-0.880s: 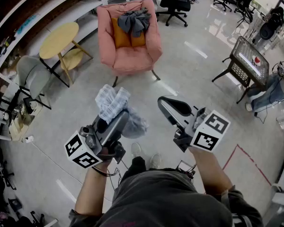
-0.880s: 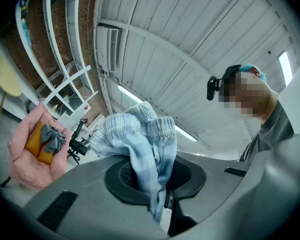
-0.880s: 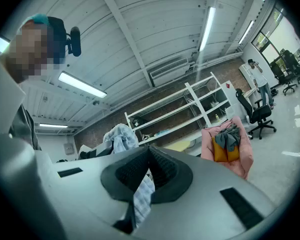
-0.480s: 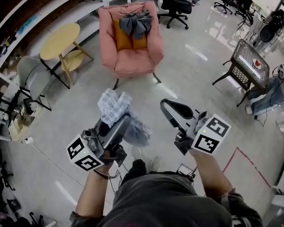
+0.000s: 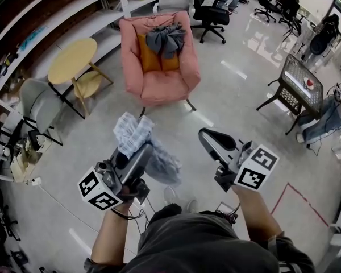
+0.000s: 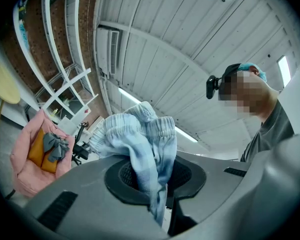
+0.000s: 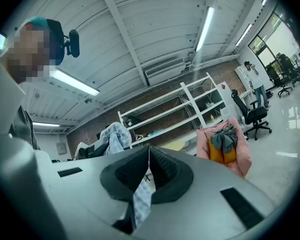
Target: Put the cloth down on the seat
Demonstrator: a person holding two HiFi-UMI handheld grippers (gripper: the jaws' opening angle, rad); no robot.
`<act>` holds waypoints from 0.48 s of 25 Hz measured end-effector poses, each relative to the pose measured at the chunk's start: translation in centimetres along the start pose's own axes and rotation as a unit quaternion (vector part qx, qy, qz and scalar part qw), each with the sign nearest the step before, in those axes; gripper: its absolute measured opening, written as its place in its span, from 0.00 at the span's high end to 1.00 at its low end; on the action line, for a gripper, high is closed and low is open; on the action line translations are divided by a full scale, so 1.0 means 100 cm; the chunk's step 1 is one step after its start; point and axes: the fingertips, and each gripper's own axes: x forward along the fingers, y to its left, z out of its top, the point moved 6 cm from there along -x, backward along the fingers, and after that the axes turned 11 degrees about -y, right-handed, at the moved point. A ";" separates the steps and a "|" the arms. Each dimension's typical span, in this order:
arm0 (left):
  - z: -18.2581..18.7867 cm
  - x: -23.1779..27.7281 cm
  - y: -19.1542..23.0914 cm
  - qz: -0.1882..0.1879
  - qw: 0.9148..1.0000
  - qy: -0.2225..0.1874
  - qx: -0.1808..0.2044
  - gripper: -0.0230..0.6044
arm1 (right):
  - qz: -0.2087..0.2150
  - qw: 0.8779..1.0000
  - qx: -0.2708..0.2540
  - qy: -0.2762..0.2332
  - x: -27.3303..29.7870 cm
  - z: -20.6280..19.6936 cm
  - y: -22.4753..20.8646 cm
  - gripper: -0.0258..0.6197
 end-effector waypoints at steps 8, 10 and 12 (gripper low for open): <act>0.039 0.002 0.066 -0.012 1.000 0.001 -0.003 0.85 | -0.011 1.000 -0.006 -0.001 0.068 -0.007 -0.015 0.93; 0.049 0.002 0.077 -0.013 1.000 0.000 0.003 0.85 | -0.009 1.000 -0.006 -0.004 0.081 -0.007 -0.019 0.93; 0.058 0.002 0.089 -0.011 1.000 -0.002 0.009 0.85 | -0.006 1.000 -0.007 -0.006 0.094 -0.007 -0.025 0.94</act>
